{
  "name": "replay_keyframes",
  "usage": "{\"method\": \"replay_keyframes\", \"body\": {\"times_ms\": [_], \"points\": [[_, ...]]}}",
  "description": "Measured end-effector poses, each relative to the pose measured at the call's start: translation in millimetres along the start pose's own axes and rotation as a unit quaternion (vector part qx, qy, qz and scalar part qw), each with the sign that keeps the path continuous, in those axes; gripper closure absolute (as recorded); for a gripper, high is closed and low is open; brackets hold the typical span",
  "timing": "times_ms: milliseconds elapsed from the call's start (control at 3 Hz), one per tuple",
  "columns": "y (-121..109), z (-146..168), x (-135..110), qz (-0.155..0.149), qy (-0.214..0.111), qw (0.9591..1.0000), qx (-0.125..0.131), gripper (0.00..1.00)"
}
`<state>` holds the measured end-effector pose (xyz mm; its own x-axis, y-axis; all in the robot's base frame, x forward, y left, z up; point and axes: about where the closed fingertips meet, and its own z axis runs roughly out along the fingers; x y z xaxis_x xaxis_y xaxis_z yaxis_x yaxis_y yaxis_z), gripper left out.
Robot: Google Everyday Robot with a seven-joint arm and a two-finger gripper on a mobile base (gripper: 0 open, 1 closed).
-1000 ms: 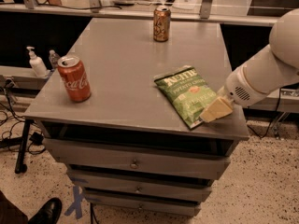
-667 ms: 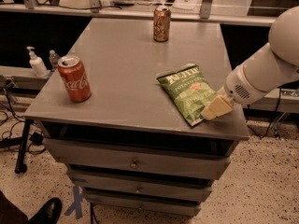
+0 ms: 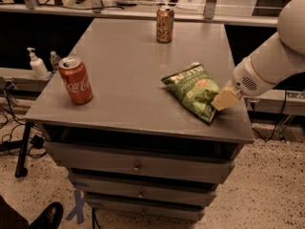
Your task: Move green jalapeno chip bag near orange can
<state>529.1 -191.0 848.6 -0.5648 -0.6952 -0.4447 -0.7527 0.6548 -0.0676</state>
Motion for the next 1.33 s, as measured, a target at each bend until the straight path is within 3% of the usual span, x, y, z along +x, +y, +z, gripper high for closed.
{"method": "replay_keyframes", "body": {"times_ms": [333,667,1000,1333], "points": [[-21.4,-22.0,-17.4,-0.006,-0.012,0.9996,0.026,1.00],[-54.9,-70.0,-44.3,-0.017,-0.030,0.9960,0.083,1.00],[-56.8,-68.2,-44.1,-0.015,-0.030,0.9960,0.082,1.00],[-84.2,-59.6,-44.6,-0.004,-0.030,0.9952,0.093,1.00]]}}
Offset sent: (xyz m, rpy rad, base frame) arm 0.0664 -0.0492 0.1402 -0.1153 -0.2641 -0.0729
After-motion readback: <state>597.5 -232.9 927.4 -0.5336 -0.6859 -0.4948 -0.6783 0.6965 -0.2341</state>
